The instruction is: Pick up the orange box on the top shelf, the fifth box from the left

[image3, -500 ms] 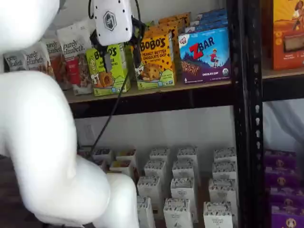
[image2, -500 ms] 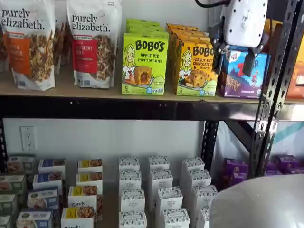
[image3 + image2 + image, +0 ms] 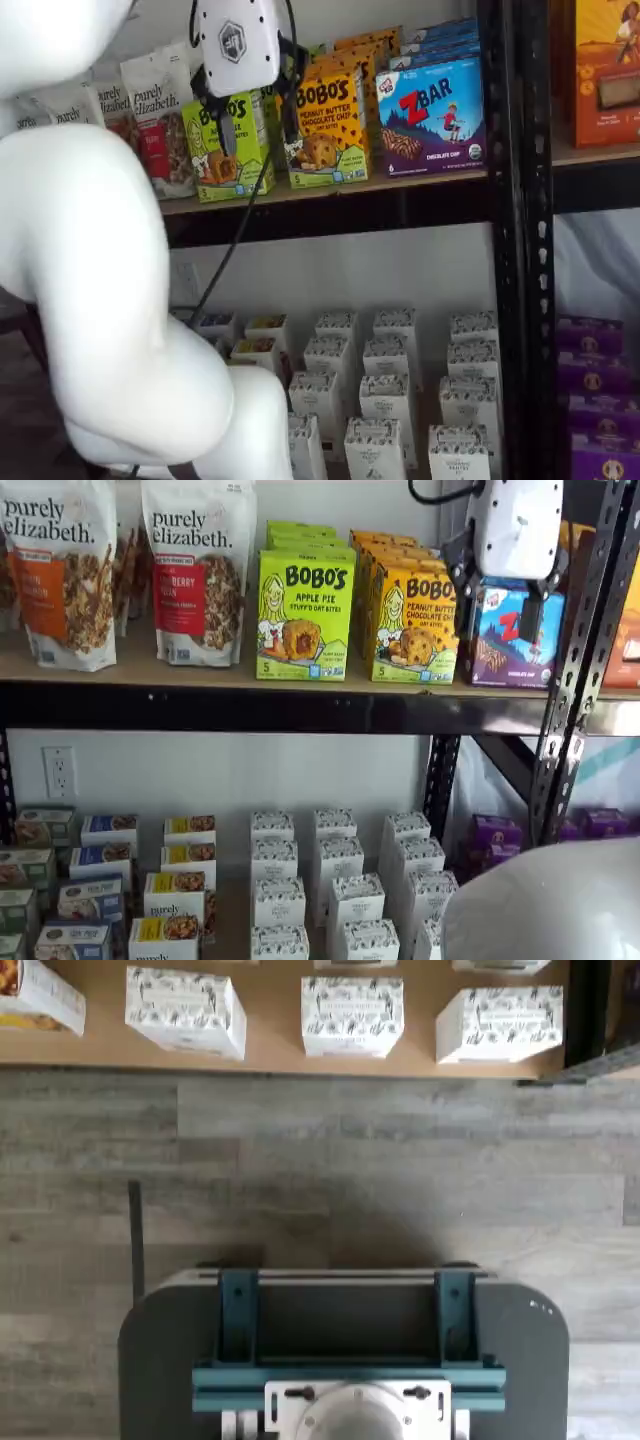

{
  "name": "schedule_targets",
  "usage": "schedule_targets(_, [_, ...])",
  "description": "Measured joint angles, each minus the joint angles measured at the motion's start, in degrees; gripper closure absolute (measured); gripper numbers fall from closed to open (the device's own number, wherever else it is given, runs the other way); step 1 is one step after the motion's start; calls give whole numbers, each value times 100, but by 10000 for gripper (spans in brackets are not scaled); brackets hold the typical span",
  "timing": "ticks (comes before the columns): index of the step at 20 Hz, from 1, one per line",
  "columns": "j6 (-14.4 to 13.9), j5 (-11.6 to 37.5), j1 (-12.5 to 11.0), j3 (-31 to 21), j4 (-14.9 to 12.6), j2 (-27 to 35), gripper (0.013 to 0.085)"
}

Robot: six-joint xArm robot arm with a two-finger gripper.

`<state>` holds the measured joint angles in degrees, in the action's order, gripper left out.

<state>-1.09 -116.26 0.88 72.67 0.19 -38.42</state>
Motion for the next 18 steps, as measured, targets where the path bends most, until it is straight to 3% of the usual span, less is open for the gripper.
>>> schedule_targets(4, [122,389,-111,-125,-61,-40,130])
schedule_targets(14, [650,1659,-695,-41,62,498,130])
schedule_targets(18, [864,2214,-950,16,463,712,130])
